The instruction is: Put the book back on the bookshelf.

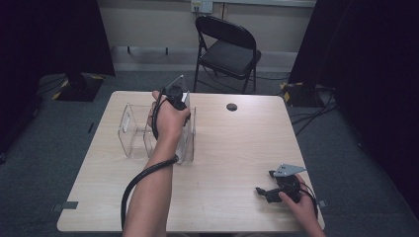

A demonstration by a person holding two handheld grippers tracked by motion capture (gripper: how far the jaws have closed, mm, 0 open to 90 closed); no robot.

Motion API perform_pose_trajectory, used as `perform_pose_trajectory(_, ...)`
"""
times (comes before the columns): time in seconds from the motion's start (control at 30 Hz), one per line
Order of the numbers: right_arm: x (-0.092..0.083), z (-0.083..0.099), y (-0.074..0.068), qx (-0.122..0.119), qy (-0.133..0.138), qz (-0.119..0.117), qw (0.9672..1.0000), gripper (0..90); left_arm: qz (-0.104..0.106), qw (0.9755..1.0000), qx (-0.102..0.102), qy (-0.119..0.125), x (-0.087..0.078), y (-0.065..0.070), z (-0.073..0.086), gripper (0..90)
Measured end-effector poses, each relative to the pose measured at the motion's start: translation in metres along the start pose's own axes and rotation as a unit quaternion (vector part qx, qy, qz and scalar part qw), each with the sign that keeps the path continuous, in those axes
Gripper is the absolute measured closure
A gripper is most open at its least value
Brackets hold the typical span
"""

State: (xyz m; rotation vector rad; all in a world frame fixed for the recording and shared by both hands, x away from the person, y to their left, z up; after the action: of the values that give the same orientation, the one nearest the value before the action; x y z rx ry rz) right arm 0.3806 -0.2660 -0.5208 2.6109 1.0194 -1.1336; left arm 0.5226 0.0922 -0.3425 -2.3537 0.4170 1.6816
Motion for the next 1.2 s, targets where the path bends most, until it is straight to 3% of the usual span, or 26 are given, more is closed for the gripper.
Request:
perform_pose_trajectory(0.3, 0.0, 0.0, 0.0, 0.0, 0.0, 0.0, 1.0, 10.9, -0.006, 0.9999, 0.004, 0.014, -0.001, 0.0, 0.002, 48.9)
perform_pose_trajectory(0.73, 0.0, 0.0, 0.0, 0.0, 0.0, 0.0, 1.0, 10.9, 0.017, 0.9995, 0.0, 0.027, -0.006, -0.003, 0.008, 45.0)
perform_pose_trajectory(0.97, 0.0, 0.0, 0.0, 0.0, 0.0, 0.0, 1.0, 10.9, 0.015, 0.9993, 0.012, 0.031, -0.009, -0.003, 0.011, 43.9)
perform_pose_trajectory(1.0, 0.0, 0.0, 0.0, 0.0, 0.0, 0.0, 1.0, 10.9, 0.019, 0.9993, 0.004, 0.031, -0.009, -0.002, 0.012, 43.4)
perform_pose_trajectory(1.2, 0.0, 0.0, 0.0, 0.0, 0.0, 0.0, 1.0, 10.9, 0.023, 0.9991, 0.008, 0.034, -0.012, -0.002, 0.015, 43.5)
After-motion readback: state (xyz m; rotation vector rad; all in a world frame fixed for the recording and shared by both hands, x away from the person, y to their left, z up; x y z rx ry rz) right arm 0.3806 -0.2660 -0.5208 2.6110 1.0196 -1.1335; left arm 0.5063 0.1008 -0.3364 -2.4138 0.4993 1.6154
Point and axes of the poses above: each handheld gripper's, and its own axes: x roughly forward along the jaws, z roughly out of its underside, y roughly to its right, the point moved 3 cm from there along x, roughly forward along the jaws, and after that the axes turned 12 degrees about x, right-handed, at the moved point
